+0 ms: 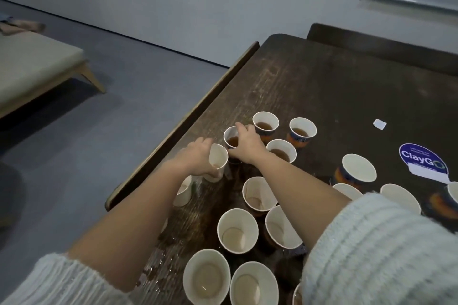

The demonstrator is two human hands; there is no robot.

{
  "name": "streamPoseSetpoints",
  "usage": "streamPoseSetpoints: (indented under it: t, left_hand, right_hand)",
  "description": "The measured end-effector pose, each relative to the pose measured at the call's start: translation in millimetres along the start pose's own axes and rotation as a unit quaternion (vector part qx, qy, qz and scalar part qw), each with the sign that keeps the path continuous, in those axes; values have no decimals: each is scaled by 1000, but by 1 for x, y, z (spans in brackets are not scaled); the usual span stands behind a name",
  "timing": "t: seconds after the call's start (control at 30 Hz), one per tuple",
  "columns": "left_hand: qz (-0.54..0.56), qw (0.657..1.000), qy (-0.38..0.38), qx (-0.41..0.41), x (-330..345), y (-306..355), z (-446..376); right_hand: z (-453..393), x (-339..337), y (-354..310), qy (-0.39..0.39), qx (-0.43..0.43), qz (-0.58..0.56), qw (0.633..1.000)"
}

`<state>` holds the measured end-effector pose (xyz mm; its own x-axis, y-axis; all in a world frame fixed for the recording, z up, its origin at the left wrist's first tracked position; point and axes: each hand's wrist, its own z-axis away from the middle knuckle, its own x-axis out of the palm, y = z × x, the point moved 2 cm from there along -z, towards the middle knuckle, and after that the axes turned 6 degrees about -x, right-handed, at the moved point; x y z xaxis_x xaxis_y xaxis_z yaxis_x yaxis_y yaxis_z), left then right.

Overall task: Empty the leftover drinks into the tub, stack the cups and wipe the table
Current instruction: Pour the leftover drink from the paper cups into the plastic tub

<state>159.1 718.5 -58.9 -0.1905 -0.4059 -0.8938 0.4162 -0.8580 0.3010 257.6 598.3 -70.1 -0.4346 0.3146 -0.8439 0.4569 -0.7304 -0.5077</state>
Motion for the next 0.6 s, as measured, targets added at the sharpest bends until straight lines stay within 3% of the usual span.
streamPoseSetpoints:
  t: [0.4,0.6]
  left_hand:
    - [108,992,-55,18,-3,-2,-6]
    - [226,974,6,22,-28,17,-2]
  right_hand:
    - [-6,-10,-2,25,16,-39,999]
    - [11,-49,-11,59,-11,-53,997]
